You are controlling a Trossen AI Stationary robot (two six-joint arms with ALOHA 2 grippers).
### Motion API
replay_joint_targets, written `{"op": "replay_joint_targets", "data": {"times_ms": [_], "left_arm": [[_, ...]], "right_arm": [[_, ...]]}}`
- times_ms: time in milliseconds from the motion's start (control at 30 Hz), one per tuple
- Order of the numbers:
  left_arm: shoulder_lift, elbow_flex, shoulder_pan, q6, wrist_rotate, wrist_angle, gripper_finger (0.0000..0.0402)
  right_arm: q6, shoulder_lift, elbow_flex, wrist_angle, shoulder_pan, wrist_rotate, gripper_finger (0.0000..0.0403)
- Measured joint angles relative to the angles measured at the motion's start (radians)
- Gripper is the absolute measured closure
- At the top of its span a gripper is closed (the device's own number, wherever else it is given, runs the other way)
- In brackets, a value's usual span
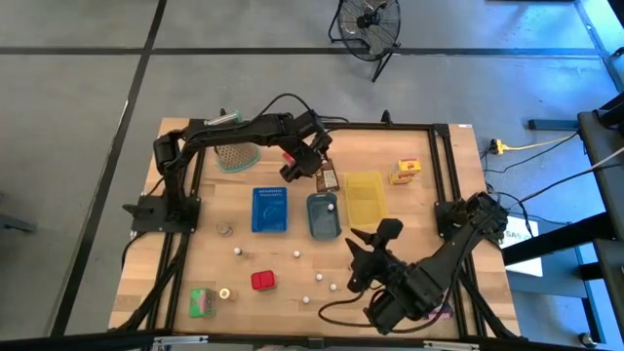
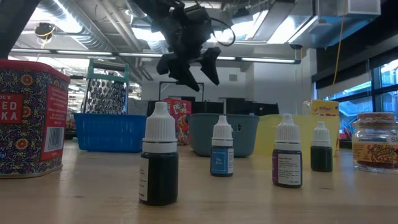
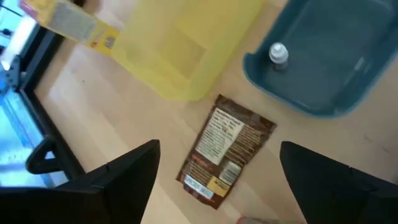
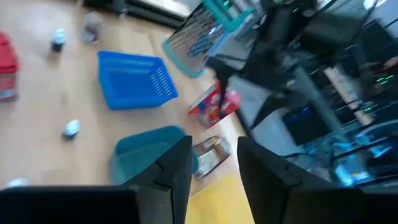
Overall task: Pick & Place Kitchen Items
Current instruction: Put the orange seasoning pack into the blue bin
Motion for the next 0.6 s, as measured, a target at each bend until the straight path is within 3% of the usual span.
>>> {"op": "replay_joint_targets", "data": {"times_ms": [100,300,600], "left_arm": [[0.000,-0.002,0.007,-0.044,-0.008,-0.001,0.0073],[0.000,-0.002,-0.004,-0.278,-0.007,0.001,0.0073],[0.000,-0.002,-0.024,-0.085,-0.047,-0.003,0.0078]], "right_arm": [[-0.021,0.000,0.000,0.000,-0.002,0.029,0.0272],[-0.048,-0.011,0.000,0.000,-0.003,0.082,0.0272],[-0.059,-0.035,0.000,0.000,-0.004,0.135,0.0272]]}}
